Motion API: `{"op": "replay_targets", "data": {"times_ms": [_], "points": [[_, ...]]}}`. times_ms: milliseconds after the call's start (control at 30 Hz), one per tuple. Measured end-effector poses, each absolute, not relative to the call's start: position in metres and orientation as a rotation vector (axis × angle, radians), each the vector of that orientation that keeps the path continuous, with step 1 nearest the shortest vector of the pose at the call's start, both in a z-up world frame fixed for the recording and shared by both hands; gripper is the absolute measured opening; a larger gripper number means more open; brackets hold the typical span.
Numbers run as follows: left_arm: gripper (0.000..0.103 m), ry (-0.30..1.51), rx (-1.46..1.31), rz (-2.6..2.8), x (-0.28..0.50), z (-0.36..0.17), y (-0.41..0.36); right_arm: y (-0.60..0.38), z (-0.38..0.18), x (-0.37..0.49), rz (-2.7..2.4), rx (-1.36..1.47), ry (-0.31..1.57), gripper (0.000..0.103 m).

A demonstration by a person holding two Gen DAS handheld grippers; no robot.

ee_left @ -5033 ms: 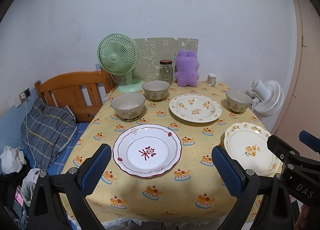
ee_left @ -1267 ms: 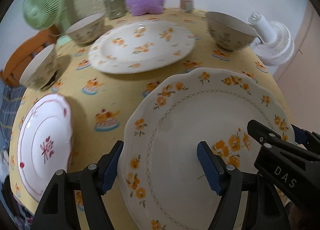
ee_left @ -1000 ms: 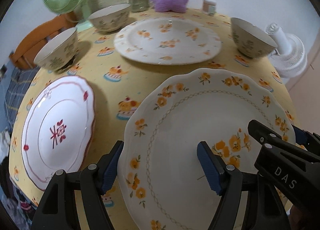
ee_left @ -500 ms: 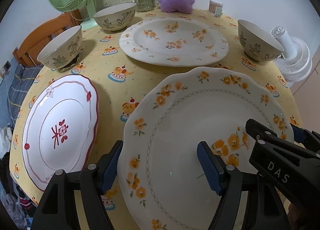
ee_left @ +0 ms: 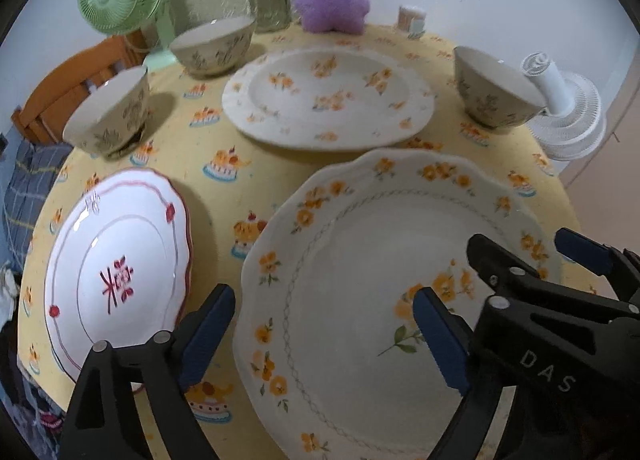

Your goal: Organize plates and bowls

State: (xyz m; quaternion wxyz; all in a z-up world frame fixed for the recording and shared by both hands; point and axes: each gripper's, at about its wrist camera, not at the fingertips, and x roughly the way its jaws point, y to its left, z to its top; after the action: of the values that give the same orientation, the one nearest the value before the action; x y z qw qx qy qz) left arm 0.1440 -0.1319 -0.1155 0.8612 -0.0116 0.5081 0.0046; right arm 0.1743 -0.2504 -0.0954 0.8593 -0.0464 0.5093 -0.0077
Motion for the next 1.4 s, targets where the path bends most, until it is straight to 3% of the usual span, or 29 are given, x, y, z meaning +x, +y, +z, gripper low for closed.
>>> {"op": "replay_targets", "data": {"times_ms": [800,1400], "points": [[0.095,0.88,0.039,-0.158,0.139,-0.03,-0.072,-0.19,0.005,0.139,-0.15,-0.022,0.858,0.091],[0.095,0.865,0.026,-0.152,0.195,-0.013,-0.056,-0.169,0.024,0.18,-0.229,0.054,0.812,0.091]]}}
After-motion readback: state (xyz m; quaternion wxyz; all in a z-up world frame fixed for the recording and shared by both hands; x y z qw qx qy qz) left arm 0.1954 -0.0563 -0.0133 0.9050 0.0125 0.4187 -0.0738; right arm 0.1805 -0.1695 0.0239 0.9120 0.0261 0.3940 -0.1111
